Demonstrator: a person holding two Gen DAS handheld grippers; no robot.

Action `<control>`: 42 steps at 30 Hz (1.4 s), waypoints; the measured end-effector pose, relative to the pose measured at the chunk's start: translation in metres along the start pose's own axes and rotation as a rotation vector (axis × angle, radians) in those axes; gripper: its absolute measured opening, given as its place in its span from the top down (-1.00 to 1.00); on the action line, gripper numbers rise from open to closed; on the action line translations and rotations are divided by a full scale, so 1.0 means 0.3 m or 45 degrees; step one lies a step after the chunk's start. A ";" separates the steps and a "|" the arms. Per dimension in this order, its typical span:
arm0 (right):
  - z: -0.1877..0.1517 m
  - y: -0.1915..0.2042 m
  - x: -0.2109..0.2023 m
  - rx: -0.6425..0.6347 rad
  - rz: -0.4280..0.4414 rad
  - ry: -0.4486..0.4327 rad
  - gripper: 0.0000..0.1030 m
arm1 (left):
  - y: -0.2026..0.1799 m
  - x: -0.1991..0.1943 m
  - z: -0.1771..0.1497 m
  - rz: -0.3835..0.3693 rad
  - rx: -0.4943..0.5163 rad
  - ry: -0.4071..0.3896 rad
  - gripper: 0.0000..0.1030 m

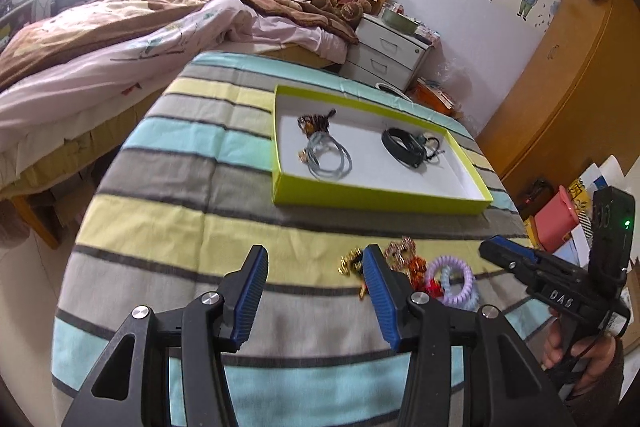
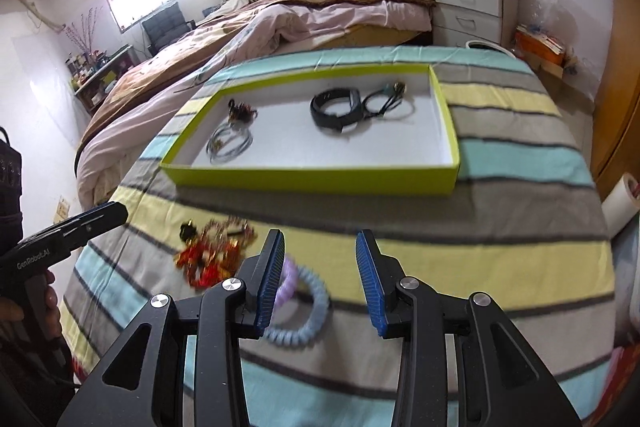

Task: Organize jewelry
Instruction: 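Move both tools back and close the right tool on the purple coil hair tie, then close the left tool on the gold-and-black brooch while the right tool holds the purple coil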

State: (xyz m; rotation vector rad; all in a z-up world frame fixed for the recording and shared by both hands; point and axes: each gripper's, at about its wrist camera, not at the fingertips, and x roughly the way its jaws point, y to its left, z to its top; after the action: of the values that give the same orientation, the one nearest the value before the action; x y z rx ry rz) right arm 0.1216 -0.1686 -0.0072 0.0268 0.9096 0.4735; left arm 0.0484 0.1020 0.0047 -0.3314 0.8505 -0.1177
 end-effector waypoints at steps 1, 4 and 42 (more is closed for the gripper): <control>-0.012 0.008 0.003 -0.004 -0.004 0.007 0.25 | -0.001 0.000 -0.010 -0.006 0.009 0.008 0.05; -0.039 0.029 0.007 0.000 -0.003 0.018 0.25 | -0.002 -0.002 -0.032 -0.012 0.023 0.019 0.05; -0.111 0.018 -0.092 0.142 -0.018 -0.064 0.81 | -0.021 0.124 -0.024 -0.068 0.094 0.150 0.05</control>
State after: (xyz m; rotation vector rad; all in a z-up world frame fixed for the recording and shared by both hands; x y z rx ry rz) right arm 0.0797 -0.1809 -0.0059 0.1332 0.8857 0.4074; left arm 0.0677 0.0858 -0.0242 -0.2800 0.9520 -0.2197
